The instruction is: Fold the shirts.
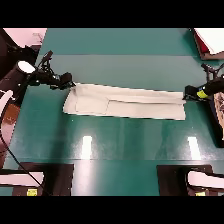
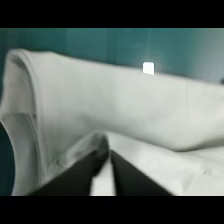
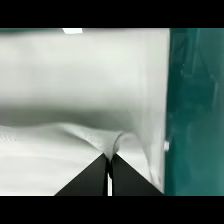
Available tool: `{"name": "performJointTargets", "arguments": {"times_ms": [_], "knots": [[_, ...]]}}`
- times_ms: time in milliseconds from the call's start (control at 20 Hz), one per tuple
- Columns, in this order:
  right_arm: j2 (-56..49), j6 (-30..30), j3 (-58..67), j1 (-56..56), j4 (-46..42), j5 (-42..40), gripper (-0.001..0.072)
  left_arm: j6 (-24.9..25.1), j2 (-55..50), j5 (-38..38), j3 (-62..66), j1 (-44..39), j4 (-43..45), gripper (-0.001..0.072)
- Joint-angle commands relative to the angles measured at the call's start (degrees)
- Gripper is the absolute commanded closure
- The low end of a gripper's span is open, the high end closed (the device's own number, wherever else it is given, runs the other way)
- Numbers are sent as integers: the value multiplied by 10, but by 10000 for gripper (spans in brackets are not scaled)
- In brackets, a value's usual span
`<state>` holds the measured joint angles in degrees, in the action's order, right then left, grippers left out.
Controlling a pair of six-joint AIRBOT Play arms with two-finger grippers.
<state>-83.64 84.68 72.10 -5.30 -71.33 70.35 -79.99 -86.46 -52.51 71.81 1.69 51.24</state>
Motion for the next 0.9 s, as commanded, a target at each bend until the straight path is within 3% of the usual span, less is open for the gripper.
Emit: {"name": "performJointTargets", "arguments": {"times_ms": [0,50,250,300,350,400,650,850], "knots": [[-60,7,45,-22,115,-45,412,0,-17,40,13,0,-23,39],[-64,7,52,-33,137,-45,236,0,-17,31,24,0,-23,63],[-34,-69,38,-87,152,29,219,3,-16,-75,85,0,-22,66],[-20,-92,16,-104,152,46,220,5,-16,-96,92,0,-29,236],[-9,-113,-9,-121,151,57,220,10,-16,-104,92,0,-37,557],[0,-131,-38,-140,152,63,220,14,-16,-109,92,0,-40,671],[-29,-187,-129,-213,184,50,220,14,-16,-137,92,-21,-50,672],[-68,-242,-136,-216,254,57,220,14,-16,-111,92,-77,-49,679]]}}
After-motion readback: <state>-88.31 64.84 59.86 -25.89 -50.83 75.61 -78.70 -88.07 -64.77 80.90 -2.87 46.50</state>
